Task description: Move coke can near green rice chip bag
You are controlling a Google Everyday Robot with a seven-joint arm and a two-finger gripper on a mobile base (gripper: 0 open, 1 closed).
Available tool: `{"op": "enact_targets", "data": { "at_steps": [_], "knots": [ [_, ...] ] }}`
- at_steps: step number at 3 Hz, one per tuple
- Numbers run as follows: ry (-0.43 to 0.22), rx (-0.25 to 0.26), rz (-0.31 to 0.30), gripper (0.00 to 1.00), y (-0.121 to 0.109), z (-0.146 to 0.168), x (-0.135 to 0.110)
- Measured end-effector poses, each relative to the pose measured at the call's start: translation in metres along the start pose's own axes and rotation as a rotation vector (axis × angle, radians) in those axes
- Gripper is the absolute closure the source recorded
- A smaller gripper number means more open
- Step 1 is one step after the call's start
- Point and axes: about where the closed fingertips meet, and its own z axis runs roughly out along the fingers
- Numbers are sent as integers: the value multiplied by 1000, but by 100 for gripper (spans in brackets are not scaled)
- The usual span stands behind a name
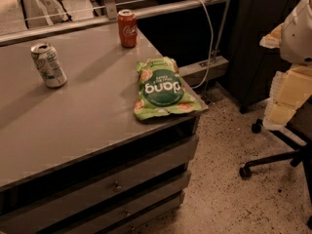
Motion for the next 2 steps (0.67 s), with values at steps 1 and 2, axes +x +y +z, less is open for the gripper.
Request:
{"op": "enact_targets", "data": {
  "at_steps": [1, 2],
  "knots": [
    [0, 0, 0, 0, 0, 0, 0],
    [-25, 22, -1, 0, -11, -1, -3]
  ]
}}
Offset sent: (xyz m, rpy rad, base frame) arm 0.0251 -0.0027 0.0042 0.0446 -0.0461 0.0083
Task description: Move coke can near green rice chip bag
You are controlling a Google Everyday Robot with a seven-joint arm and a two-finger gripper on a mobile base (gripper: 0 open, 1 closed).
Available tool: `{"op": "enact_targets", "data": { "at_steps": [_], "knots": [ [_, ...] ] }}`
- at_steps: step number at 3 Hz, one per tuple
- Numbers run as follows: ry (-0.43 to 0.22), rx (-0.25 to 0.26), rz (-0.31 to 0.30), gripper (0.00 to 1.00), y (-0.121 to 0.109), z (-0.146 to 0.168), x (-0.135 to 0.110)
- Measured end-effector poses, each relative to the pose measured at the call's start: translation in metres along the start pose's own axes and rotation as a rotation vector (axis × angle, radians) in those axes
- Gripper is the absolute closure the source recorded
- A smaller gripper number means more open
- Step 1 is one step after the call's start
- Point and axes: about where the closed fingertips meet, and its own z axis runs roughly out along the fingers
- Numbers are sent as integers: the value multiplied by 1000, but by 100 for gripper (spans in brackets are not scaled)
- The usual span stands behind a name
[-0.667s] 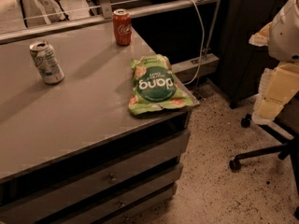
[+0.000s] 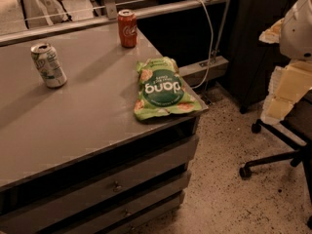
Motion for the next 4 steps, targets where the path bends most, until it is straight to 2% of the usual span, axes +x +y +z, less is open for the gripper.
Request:
{"op": "enact_targets", "data": {
  "at_steps": [1, 2, 3, 4],
  "knots": [
    [-119, 53, -24, 0, -51, 11, -26],
    [-343, 89, -26, 0, -122, 36, -83],
    [-584, 169, 38, 0, -202, 52, -158],
    [-592, 156, 43, 0, -203, 57, -161]
  ]
}}
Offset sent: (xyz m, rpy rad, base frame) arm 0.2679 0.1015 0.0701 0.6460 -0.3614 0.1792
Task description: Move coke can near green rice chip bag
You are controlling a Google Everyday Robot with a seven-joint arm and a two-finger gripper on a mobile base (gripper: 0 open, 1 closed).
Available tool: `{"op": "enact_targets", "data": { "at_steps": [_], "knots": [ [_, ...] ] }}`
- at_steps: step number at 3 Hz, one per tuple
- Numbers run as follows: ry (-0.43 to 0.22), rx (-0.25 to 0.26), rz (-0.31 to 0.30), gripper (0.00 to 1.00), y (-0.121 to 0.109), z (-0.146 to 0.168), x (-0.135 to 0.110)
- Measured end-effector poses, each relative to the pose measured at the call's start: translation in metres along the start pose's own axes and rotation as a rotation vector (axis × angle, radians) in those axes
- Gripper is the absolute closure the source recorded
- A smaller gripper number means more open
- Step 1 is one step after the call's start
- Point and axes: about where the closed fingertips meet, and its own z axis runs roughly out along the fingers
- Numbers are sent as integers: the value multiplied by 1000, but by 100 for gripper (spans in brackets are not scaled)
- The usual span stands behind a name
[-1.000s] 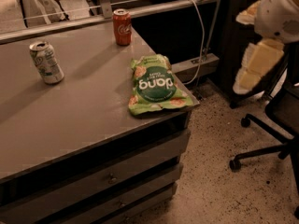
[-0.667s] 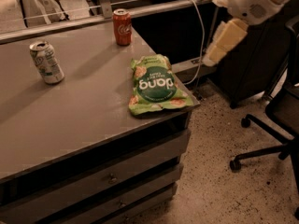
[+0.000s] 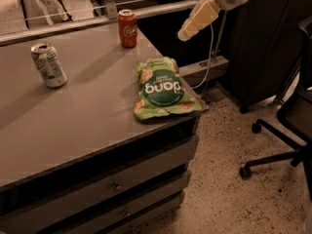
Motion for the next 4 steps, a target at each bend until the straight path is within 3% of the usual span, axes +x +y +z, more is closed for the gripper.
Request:
{"op": "enact_targets", "data": {
  "at_steps": [1, 3, 4],
  "knots": [
    [-72, 41, 31, 0, -14, 19, -11],
    [-424, 87, 256, 0, -44, 128, -64],
    [-500, 135, 354, 0, -51, 181, -86]
  ]
}}
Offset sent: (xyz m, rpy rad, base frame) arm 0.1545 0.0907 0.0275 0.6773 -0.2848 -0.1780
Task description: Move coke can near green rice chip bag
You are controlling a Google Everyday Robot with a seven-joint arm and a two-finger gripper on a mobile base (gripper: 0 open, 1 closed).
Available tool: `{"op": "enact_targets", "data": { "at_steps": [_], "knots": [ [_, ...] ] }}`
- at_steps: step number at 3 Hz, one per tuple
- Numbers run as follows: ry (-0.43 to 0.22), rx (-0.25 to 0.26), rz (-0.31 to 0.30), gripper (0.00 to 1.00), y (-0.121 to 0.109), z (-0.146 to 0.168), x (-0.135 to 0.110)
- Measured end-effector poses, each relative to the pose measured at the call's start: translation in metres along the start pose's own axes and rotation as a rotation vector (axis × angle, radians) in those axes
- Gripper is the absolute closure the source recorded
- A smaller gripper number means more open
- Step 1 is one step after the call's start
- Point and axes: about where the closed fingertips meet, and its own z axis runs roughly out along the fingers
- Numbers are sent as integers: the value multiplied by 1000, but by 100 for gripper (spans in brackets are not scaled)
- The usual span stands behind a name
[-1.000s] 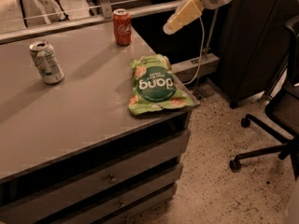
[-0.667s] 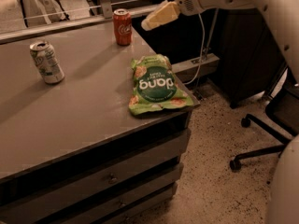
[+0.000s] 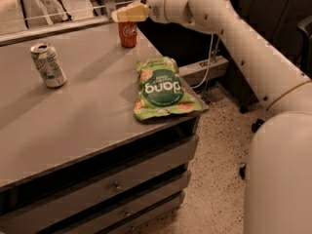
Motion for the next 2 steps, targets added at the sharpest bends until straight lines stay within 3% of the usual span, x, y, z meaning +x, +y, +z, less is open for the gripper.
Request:
{"op": "enact_targets", "data": {
  "at_steps": [1, 2],
  "knots": [
    [8, 83, 28, 0, 10, 39, 8],
    [54, 201, 78, 0, 2, 55, 40]
  ]
}}
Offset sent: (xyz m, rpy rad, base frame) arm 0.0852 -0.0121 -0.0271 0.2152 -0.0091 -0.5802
